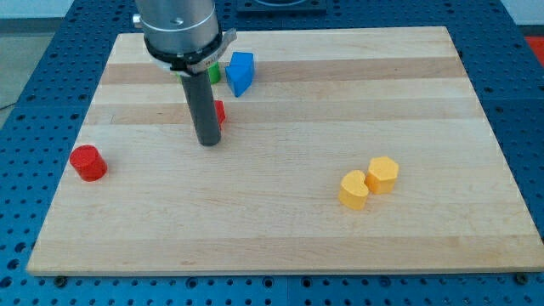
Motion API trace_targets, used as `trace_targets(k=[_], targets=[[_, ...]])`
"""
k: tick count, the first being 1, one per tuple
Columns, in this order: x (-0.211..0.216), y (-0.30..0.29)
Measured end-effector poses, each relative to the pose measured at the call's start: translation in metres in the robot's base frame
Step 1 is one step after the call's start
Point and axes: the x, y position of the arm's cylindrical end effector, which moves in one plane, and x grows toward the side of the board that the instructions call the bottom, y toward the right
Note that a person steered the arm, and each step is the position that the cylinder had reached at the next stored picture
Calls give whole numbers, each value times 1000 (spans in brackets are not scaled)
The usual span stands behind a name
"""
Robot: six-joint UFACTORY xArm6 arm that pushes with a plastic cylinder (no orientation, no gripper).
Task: Slide the red star below the green circle
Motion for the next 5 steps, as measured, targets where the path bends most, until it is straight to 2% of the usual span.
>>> trace_targets(k=[1, 2, 3, 4, 5], targets=[[-12, -9], [-47, -17], [-44, -22], [-22, -11], [-25, -1]])
